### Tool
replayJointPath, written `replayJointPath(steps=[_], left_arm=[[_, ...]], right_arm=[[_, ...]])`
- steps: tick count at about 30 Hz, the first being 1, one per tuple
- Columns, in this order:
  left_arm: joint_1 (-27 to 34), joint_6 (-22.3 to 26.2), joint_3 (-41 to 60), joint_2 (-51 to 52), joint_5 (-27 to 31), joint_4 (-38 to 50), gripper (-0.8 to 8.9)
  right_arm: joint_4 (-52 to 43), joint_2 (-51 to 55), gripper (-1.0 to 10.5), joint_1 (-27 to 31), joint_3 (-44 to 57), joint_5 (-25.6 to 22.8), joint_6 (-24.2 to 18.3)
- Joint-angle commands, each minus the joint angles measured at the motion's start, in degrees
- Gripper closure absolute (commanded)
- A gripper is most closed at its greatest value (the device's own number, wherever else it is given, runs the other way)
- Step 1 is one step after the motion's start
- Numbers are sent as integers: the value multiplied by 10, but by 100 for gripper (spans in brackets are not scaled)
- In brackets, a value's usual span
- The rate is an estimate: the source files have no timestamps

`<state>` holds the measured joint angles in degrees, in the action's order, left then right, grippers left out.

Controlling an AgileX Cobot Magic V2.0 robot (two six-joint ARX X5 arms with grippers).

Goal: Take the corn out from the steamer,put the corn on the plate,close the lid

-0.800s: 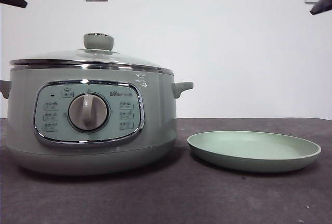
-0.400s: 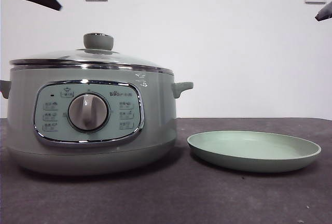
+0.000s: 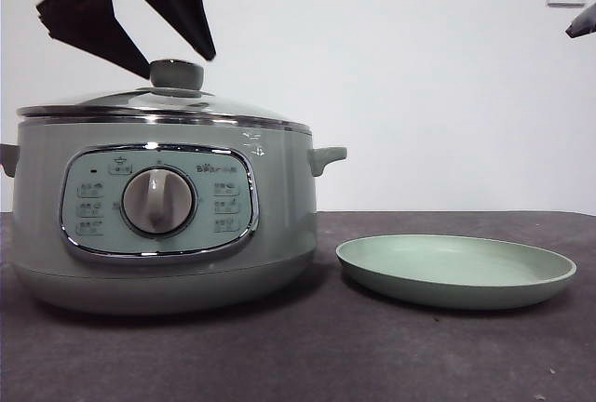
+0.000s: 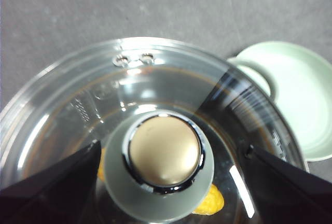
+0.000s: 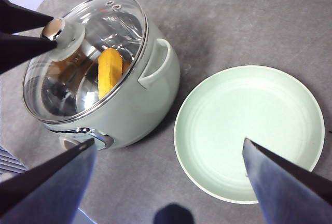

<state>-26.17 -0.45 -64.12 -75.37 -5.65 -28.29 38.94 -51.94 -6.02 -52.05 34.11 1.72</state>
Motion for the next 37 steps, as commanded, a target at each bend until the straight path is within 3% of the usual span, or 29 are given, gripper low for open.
replayJointPath(steps=[1, 4, 8, 11, 21, 29, 37], left_arm=[[-5, 9, 0, -12, 3, 2, 378], [-5, 12, 0, -16, 13, 1, 412], [-5, 23, 0, -16, 12, -2, 691], [-5, 26, 0, -16, 12, -7, 828], [-1, 22, 0, 0, 20, 30, 822], [5, 20, 0, 89, 75, 43, 823], [5, 20, 0, 205, 159, 42, 823]], right_arm=[[-3, -1, 475, 0, -1, 0, 3], [-3, -1, 475, 0, -1, 0, 3], [-3, -1, 475, 0, -1, 0, 3], [-3, -1, 477, 0, -1, 0, 9], [-30, -6, 476, -24, -1, 1, 18], [-46, -78, 474, -126, -54, -2, 38], [-31, -217, 474, -245, -169, -78, 24]])
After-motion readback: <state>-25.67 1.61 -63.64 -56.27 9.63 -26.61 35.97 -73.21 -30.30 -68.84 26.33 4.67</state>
